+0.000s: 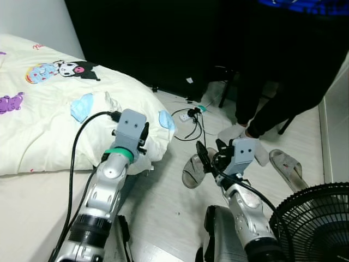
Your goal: Clean up the room
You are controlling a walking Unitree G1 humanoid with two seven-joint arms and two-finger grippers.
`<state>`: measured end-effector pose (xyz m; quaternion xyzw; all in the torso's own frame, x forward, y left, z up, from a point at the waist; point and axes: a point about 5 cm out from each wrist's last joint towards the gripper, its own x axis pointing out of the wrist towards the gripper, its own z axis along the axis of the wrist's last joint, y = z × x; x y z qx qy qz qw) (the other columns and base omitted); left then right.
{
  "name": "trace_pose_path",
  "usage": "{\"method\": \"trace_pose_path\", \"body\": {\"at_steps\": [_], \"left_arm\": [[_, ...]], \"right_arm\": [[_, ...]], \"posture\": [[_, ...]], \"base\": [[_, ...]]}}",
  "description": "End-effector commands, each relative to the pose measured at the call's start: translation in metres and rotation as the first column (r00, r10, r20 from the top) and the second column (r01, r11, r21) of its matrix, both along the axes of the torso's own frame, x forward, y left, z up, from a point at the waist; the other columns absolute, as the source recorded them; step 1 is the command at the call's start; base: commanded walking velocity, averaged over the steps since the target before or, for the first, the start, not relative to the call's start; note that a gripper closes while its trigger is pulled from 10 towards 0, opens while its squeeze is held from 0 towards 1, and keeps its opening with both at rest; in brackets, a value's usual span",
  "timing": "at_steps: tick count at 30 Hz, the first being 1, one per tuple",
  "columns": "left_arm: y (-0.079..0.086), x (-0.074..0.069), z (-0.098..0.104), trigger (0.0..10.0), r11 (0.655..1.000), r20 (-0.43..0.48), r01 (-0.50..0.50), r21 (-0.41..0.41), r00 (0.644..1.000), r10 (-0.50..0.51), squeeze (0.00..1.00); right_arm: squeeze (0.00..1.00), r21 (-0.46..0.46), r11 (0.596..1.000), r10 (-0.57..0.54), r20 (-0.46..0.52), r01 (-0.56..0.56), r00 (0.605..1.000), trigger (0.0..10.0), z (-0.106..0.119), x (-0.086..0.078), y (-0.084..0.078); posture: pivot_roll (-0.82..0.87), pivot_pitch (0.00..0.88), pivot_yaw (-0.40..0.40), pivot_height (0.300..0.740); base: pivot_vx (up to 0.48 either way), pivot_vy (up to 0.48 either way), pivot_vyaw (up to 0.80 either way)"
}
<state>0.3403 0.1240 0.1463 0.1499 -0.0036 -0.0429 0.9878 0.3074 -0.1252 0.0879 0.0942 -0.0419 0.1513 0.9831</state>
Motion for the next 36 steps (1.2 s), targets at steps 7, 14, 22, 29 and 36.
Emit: {"method": "trace_pose_path", "body": {"at_steps": [7,14,22,29,36], "left_arm": [[0.012,0.012,-0.025,10.0,0.983,-0.121,-0.183,0.029,0.975,0.185,0.00],[0.041,0.008,-0.040,10.0,0.907,-0.155,-0.408,0.104,0.894,0.420,0.00],[0.114,-0.030,-0.036,10.0,0.944,-0.230,-0.210,0.253,0.935,0.269,0.00],[0.134,-0.057,-0.024,10.0,0.934,-0.361,0.071,0.351,0.930,0.065,0.00],[0.141,-0.101,-0.036,10.0,0.820,-0.603,0.416,0.393,0.790,-0.111,0.00]], "right_arm": [[0.00,0.005,1.000,0.012,-0.017,-0.012,1.000,10.0,-0.003,-0.001,0.004],[0.00,0.005,1.000,0.015,-0.020,-0.015,1.000,10.0,-0.004,-0.001,0.005],[0.00,0.010,1.000,-0.006,-0.023,0.006,1.000,10.0,-0.007,-0.005,0.002],[0.00,0.003,1.000,-0.011,-0.037,0.011,0.999,10.0,-0.011,-0.008,-0.003],[0.00,0.002,1.000,-0.006,-0.041,0.006,0.999,10.0,-0.010,-0.006,-0.002]], "posture": [[-0.01,0.000,0.031,0.549],[-0.01,0.000,0.038,0.549],[0.00,0.000,0.056,0.549],[0.03,0.008,0.046,0.549],[0.03,0.019,0.049,0.549]], "base": [[0.000,0.000,0.00],[0.000,0.000,0.00],[0.000,0.000,0.00],[0.000,0.000,0.00],[0.000,0.000,0.00]]}}
